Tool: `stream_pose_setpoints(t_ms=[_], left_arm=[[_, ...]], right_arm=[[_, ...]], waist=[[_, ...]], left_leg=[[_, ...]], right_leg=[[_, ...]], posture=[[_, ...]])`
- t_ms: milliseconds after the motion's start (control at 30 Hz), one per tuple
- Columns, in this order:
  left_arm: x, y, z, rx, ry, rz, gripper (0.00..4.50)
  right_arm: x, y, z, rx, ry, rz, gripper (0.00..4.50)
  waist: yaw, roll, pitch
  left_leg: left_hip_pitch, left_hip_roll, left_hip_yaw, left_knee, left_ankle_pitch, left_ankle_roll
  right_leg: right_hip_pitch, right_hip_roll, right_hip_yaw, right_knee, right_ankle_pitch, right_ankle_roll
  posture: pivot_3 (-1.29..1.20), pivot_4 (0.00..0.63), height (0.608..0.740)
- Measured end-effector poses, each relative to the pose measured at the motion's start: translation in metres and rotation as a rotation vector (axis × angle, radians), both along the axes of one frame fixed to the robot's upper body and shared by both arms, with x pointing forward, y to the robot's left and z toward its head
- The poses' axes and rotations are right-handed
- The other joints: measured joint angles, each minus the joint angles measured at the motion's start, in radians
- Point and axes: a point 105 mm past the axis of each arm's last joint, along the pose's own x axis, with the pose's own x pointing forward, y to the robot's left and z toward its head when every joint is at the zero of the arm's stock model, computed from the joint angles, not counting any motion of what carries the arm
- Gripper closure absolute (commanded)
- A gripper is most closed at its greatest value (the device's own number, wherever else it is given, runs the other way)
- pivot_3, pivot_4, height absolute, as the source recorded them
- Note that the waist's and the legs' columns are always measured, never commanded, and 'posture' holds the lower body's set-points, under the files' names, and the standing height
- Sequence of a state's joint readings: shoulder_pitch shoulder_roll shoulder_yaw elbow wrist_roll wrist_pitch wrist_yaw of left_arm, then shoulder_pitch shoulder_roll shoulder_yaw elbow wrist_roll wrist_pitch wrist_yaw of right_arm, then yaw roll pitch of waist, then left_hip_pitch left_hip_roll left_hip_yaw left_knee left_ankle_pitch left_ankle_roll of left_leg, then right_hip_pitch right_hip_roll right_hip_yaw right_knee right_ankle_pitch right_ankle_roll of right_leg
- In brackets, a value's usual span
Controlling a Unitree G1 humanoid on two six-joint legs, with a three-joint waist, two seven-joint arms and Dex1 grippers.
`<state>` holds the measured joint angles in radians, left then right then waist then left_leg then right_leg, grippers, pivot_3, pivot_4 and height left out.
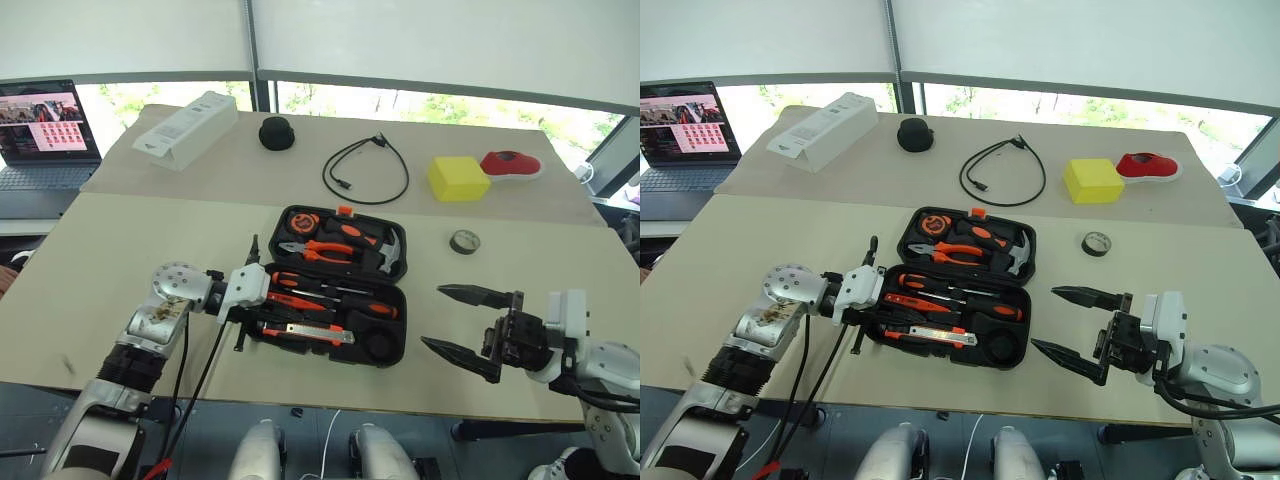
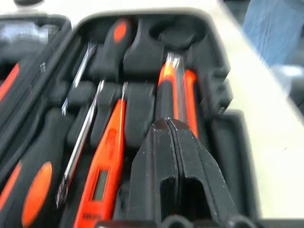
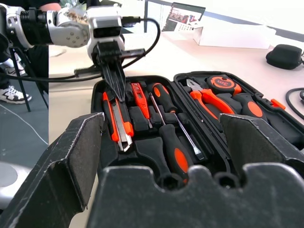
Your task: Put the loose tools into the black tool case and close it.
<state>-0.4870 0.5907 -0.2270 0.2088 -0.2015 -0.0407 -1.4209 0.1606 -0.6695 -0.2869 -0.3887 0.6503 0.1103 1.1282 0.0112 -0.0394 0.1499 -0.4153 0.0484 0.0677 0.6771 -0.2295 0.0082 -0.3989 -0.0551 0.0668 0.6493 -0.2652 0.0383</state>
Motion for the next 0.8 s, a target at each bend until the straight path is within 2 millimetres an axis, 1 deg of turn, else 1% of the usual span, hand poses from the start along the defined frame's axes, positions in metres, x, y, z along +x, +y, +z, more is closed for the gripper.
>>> stream_pose_setpoints(t_ms=[100, 200, 300, 367, 467, 600, 700, 733, 767, 800], left_arm=[[-0.003, -0.002, -0.004, 0.013, -0.010, -0.012, 4.47], [-0.002, -0.003, -0.007, 0.062, -0.037, -0.012, 4.47], [-0.001, -0.003, -0.013, 0.116, -0.024, 0.011, 4.47], [-0.002, -0.003, -0.016, 0.142, 0.016, 0.030, 4.47], [-0.002, -0.005, -0.019, 0.137, 0.025, 0.051, 4.47], [-0.002, -0.005, -0.017, 0.063, 0.008, 0.079, 4.47], [-0.003, -0.003, -0.012, -0.082, 0.029, 0.129, 3.71], [-0.003, 0.001, -0.010, -0.121, 0.036, 0.152, 3.43], [-0.002, 0.008, -0.003, -0.177, 0.035, 0.188, 2.94], [0.000, 0.015, 0.007, -0.239, 0.038, 0.221, 2.64]], right_arm=[[0.000, 0.001, 0.001, 0.000, -0.007, -0.003, 0.00], [0.000, 0.001, 0.002, 0.003, -0.009, -0.012, 0.00], [0.001, 0.002, 0.001, 0.014, -0.007, -0.015, 0.00], [0.003, 0.005, 0.002, 0.017, -0.013, -0.005, 0.00], [0.005, 0.008, 0.003, 0.023, -0.019, 0.004, 0.00], [0.009, 0.006, 0.001, 0.023, -0.011, -0.013, 0.00], [0.011, 0.000, 0.000, 0.029, -0.008, -0.049, 0.00], [0.012, -0.004, 0.000, 0.037, -0.009, -0.074, 0.00], [0.012, -0.012, 0.000, 0.050, -0.008, -0.114, 0.00], [0.013, -0.022, -0.002, 0.057, -0.006, -0.157, 0.00]], waist=[[0.000, 0.001, 0.000], [0.001, 0.002, -0.003], [-0.001, 0.007, -0.007], [-0.001, 0.011, -0.013], [0.001, 0.017, -0.018], [0.002, 0.018, -0.018], [0.000, 0.016, -0.017], [-0.001, 0.015, -0.016], [-0.001, 0.014, -0.015], [-0.002, 0.014, -0.015]], left_leg=[[0.005, 0.000, 0.000, 0.000, 0.000, 0.000], [0.010, 0.000, 0.000, -0.001, -0.001, 0.000], [0.010, 0.000, 0.000, -0.001, -0.001, 0.001], [0.011, 0.000, 0.001, -0.001, -0.001, 0.001], [0.012, 0.000, 0.000, -0.001, -0.001, 0.001], [0.012, -0.001, 0.000, 0.000, -0.001, 0.001], [0.009, 0.000, 0.000, 0.000, -0.001, 0.001], [0.008, 0.000, 0.000, -0.001, -0.001, 0.001], [0.008, 0.001, -0.001, -0.001, -0.001, 0.001], [0.007, 0.001, -0.001, -0.001, -0.001, 0.001]], right_leg=[[0.005, 0.000, 0.000, -0.001, 0.000, 0.000], [0.011, 0.000, -0.001, -0.002, 0.000, 0.000], [0.011, 0.000, 0.000, -0.002, 0.000, 0.000], [0.011, 0.000, 0.000, -0.002, 0.000, 0.001], [0.012, -0.001, 0.000, -0.002, 0.000, 0.001], [0.012, -0.001, 0.000, -0.002, 0.000, 0.001], [0.009, -0.001, 0.000, -0.002, 0.000, 0.001], [0.009, 0.000, 0.000, -0.002, 0.000, 0.000], [0.008, 0.000, 0.000, -0.002, 0.000, 0.000], [0.008, 0.000, 0.000, -0.002, 0.000, 0.000]], posture=[[0.00, 0.150, 0.740], [0.00, 0.150, 0.740], [0.00, 0.150, 0.740], [0.00, 0.150, 0.740], [0.00, 0.150, 0.740], [0.00, 0.150, 0.740], [0.00, 0.150, 0.740], [0.00, 0.150, 0.740], [0.00, 0.150, 0.740], [0.00, 0.150, 0.740]])
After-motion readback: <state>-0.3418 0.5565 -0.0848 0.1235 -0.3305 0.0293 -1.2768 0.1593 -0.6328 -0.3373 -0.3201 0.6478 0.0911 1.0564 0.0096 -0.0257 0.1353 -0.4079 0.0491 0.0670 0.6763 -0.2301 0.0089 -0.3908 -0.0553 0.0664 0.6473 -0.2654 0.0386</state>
